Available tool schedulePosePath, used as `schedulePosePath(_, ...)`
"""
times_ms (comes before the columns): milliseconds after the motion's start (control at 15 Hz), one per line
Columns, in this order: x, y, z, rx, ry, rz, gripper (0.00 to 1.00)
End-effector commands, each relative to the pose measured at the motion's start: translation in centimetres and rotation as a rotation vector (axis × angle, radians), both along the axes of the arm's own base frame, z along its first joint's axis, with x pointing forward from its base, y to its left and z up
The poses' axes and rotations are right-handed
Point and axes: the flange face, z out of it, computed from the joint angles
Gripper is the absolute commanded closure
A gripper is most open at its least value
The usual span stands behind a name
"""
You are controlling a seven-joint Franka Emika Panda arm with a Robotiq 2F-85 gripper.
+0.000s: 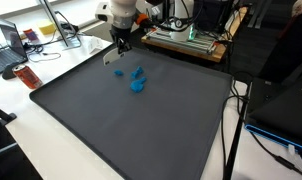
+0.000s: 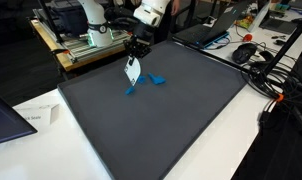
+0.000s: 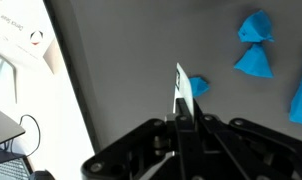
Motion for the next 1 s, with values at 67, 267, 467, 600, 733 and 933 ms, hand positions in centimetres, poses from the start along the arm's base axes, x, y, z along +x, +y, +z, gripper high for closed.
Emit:
schedulePosePath(67, -0.9, -0.6, 0.6, 0.081, 0.03, -0.001, 0.99)
schedulePosePath(267, -0.7, -0.6, 0.8, 0.191, 0.038, 0.008, 0.99)
schedulePosePath(467, -0.4, -1.0, 1.5, 0.316, 0.017, 0.005, 0.99)
schedulePosePath(600, -0.2, -1.4, 2.3, 0.395, 0.002, 0.006, 0.99)
schedulePosePath(733, -0.1, -1.7, 3.1, 0.463, -0.008, 0.015, 0.99)
schedulePosePath(933, 0.2, -2.1, 4.5, 0.549, -0.025, 0.035, 0.99)
